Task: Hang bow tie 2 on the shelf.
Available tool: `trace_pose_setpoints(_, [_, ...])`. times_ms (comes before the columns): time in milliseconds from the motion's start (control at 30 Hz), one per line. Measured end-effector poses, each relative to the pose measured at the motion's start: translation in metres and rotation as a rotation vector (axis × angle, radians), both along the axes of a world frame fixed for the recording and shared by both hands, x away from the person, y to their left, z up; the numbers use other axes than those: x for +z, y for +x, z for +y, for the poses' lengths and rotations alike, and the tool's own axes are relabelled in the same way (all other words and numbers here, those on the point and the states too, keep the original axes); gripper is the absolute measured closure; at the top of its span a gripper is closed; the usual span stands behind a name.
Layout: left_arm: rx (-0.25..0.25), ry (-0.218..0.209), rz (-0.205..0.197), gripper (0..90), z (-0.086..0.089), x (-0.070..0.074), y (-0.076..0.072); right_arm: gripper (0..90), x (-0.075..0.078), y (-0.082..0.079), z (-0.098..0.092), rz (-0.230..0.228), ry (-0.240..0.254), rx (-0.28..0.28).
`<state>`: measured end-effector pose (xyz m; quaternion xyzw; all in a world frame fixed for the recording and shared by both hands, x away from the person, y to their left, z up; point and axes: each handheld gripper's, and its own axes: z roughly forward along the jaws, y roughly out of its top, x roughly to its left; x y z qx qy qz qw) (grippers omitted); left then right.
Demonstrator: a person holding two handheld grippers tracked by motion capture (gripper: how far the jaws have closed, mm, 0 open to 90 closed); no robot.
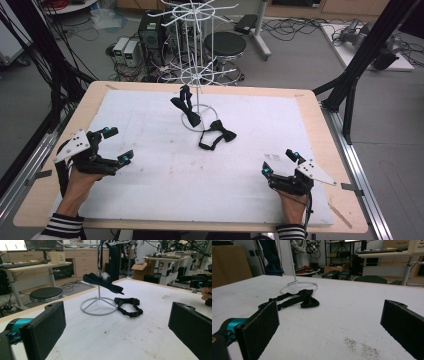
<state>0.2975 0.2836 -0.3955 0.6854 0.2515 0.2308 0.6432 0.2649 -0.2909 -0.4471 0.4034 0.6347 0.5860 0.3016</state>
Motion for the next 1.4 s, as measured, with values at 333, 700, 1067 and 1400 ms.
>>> trace_pose_setpoints(333, [-0.02,0.015,0.01,1.7,-0.005,-0.007,0.001,1.1,0.021,0.004,0.001,0.026,-0.05,0.034])
trace_pose_setpoints(700, [0.0,0.013,0.019,1.7,0.002,-0.015,-0.001,1.1,0.052,0.021,0.007,0.071,-0.07,0.082])
trace_pose_setpoints(1067, [0.004,0.015,0.023,1.7,0.005,-0.017,-0.001,1.1,0.068,0.042,0.017,0.121,-0.13,0.127])
trace_pose_setpoints(1400, [0.009,0.018,0.017,1.8,0.005,-0.017,-0.001,1.1,0.084,0.069,0.022,0.162,-0.165,0.157])
